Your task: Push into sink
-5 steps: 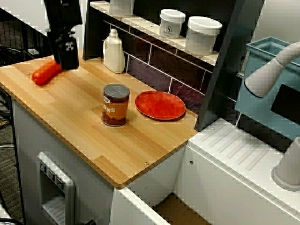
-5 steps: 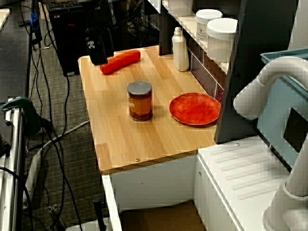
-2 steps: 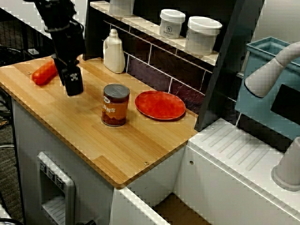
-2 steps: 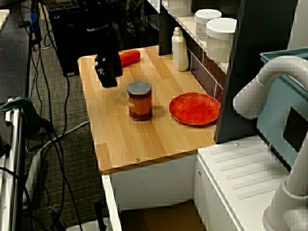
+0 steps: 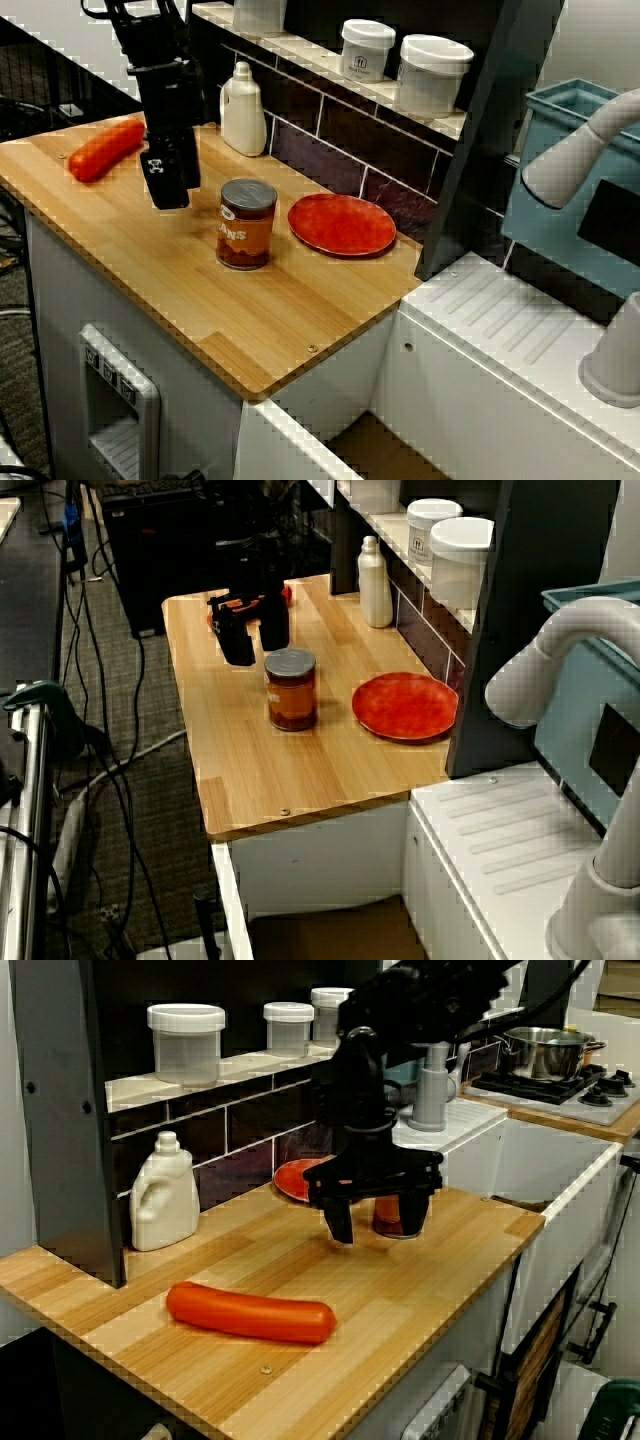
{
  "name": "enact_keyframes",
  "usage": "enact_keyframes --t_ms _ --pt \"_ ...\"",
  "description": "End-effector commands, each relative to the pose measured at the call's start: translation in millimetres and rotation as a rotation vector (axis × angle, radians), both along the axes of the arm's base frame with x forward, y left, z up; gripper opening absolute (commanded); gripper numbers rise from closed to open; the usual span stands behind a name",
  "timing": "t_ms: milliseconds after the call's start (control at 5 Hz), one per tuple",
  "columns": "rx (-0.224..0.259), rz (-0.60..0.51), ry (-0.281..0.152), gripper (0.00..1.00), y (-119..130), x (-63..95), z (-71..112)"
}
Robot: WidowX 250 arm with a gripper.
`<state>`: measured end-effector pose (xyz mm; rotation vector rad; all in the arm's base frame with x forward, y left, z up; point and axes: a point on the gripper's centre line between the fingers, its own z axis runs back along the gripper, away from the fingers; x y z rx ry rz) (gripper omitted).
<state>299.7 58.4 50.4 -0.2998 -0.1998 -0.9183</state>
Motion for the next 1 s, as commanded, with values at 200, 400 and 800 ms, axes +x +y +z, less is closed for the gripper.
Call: enact_keyframes --t_ms 200,400,800 --pt "0.001 -0.175 0.003 1.0 1.7 14.4 6.1" --pt "0.014 -0.162 0.015 0.76 -2.0 15.5 1.9" --pt "0.022 -0.164 0.034 0.0 -6.2 13.4 2.9"
